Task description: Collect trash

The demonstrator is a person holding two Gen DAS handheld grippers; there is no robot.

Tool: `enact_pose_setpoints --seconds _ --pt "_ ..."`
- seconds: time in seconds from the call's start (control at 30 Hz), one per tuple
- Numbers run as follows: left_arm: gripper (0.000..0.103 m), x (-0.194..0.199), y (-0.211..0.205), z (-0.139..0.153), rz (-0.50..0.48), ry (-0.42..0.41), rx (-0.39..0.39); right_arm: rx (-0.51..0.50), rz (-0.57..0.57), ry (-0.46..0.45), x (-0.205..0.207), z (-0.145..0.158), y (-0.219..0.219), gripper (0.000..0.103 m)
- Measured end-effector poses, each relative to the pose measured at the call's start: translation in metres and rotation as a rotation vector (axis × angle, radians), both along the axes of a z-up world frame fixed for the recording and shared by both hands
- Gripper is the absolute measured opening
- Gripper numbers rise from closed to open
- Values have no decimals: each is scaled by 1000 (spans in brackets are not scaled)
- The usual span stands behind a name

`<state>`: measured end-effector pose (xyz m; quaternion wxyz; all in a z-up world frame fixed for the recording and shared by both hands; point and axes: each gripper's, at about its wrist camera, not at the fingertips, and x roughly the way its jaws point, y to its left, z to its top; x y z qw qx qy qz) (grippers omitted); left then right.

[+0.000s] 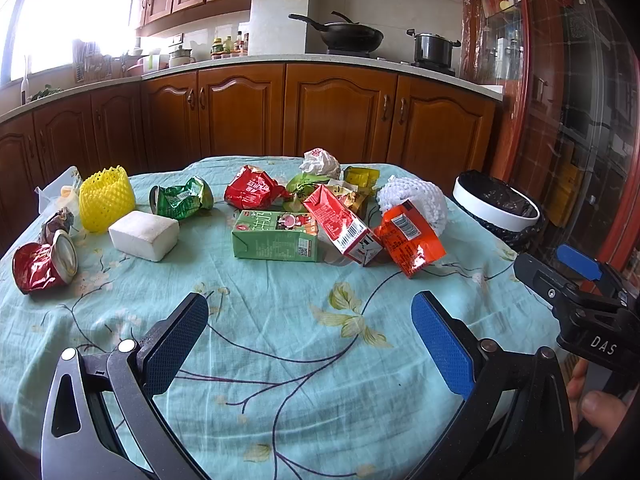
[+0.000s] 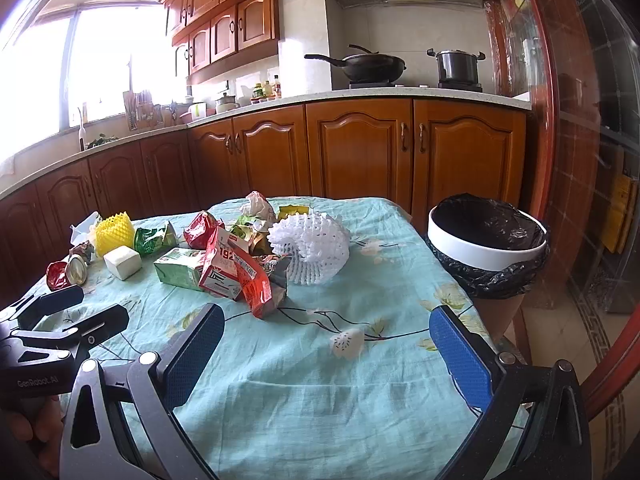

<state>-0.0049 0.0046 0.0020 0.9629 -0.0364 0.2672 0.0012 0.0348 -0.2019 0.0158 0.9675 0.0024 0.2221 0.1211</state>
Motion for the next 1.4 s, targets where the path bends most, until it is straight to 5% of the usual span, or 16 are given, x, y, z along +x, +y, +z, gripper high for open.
enact_pose_setpoints --seconds 0.8,1.1,1.4 --pt "103 18 12 -3 -12 59 -56 30 26 16 10 6 -1 103" --pt "97 46 2 4 -100 95 -100 106 74 74 41 8 -14 102" --pt "89 86 -21 18 -229 109 -95 196 123 185 94 8 -28 81"
